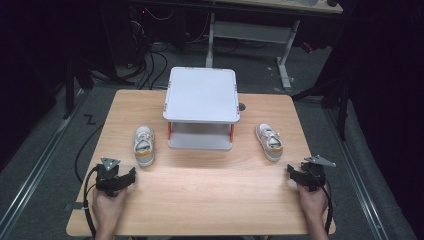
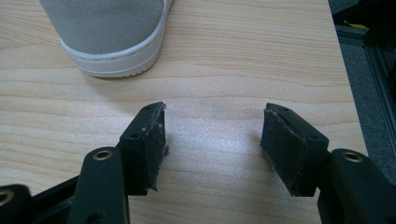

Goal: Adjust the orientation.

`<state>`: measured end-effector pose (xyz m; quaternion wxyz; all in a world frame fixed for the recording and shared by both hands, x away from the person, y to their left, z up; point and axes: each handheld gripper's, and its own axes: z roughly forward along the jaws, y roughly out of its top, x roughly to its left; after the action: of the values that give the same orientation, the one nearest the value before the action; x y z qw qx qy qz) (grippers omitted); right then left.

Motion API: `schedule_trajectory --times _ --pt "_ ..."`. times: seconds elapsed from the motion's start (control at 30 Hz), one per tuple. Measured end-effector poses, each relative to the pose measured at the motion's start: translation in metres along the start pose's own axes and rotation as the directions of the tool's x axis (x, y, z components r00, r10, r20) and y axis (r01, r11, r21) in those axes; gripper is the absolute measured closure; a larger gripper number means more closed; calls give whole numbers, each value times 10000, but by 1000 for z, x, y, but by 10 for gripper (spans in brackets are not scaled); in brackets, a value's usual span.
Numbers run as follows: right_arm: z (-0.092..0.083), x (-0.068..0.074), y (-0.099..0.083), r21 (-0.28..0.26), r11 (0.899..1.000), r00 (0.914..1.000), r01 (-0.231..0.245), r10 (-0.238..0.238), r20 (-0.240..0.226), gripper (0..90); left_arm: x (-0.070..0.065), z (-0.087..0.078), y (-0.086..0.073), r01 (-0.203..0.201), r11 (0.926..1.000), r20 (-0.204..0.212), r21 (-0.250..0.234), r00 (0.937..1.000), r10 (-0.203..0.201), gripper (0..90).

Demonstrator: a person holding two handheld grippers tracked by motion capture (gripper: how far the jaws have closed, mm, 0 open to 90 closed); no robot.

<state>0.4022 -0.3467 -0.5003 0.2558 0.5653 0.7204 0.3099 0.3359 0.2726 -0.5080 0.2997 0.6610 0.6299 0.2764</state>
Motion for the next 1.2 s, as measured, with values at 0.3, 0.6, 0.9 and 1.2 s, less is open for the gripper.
schedule_trajectory --times 0.3,0.6,0.9,1.2 --pt "0 0 0 -4 10000 10000 18 -18 6 401 1 -2 6 -285 9989 113 360 9995 281 355" --pt "0 0 0 7 10000 10000 -24 24 3 399 -6 -21 18 -590 9980 474 241 9972 578 358" --pt "0 0 0 6 10000 10000 24 -24 -15 393 -23 -49 39 -1050 9944 1078 -150 9885 1060 344" --pt "0 0 0 12 10000 10000 5 -5 -37 388 -45 -56 71 -1533 9882 1298 -37 9797 1525 352"
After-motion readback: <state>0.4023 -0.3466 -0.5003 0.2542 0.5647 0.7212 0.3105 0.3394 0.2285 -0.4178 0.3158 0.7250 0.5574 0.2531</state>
